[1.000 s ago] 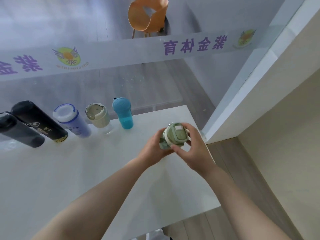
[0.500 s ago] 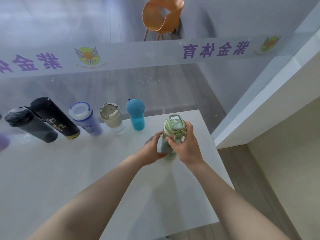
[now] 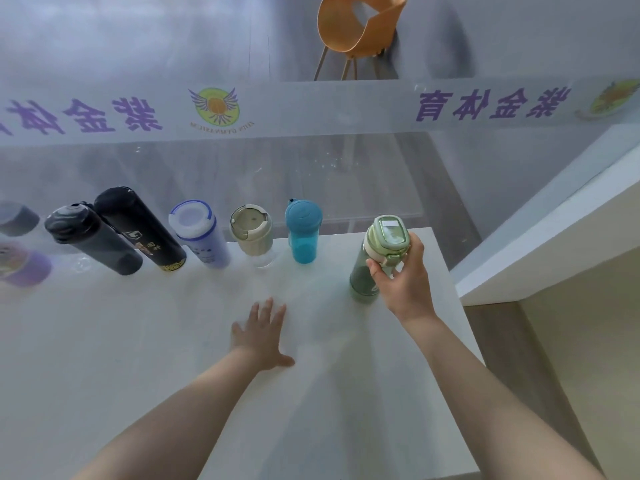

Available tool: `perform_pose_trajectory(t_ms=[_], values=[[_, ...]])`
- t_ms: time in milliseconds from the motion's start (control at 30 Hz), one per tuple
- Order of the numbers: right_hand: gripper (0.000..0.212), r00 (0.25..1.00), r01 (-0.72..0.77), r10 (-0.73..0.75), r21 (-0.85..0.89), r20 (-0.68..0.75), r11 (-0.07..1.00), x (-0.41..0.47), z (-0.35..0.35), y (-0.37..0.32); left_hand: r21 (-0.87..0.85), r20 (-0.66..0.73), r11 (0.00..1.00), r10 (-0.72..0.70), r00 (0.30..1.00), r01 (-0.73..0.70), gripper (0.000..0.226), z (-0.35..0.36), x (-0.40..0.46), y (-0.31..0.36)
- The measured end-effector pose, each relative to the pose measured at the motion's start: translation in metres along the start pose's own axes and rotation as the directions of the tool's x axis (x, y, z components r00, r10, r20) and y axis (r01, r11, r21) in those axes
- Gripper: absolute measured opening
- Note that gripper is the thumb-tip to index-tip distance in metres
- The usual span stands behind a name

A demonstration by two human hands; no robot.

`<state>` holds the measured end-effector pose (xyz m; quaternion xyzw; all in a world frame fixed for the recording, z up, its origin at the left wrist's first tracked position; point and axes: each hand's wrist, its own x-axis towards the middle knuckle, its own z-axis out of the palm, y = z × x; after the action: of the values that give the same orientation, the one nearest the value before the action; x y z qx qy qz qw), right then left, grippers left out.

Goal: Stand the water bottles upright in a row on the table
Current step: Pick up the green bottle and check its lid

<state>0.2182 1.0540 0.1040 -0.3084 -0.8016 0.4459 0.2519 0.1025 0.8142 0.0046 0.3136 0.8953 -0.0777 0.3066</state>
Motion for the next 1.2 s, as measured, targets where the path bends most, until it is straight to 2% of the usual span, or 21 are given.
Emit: perform_pose_trajectory(t_ms=[467,1033,1200], values=[[0.069,1.000,0.008,-0.008,0.027,0.012,1.000,0.084,0.029,-0.005,0.030,0.012,0.999,-0.017,1.000,0.016,0.121,0.007,0.008,-0.001],[0.069,0.996,-0.073,0.071,0.051,0.051,0.996,0.091,0.035,-0.005,0.007,0.033,1.000,-0.009,0.999,0.009,0.121,0.003,0.008,-0.001],[0.088,0.988,-0.124,0.118,0.060,0.104,0.990,0.089,0.024,-0.015,0.023,0.002,1.000,0.007,1.000,-0.007,0.110,-0.001,0.003,-0.005]])
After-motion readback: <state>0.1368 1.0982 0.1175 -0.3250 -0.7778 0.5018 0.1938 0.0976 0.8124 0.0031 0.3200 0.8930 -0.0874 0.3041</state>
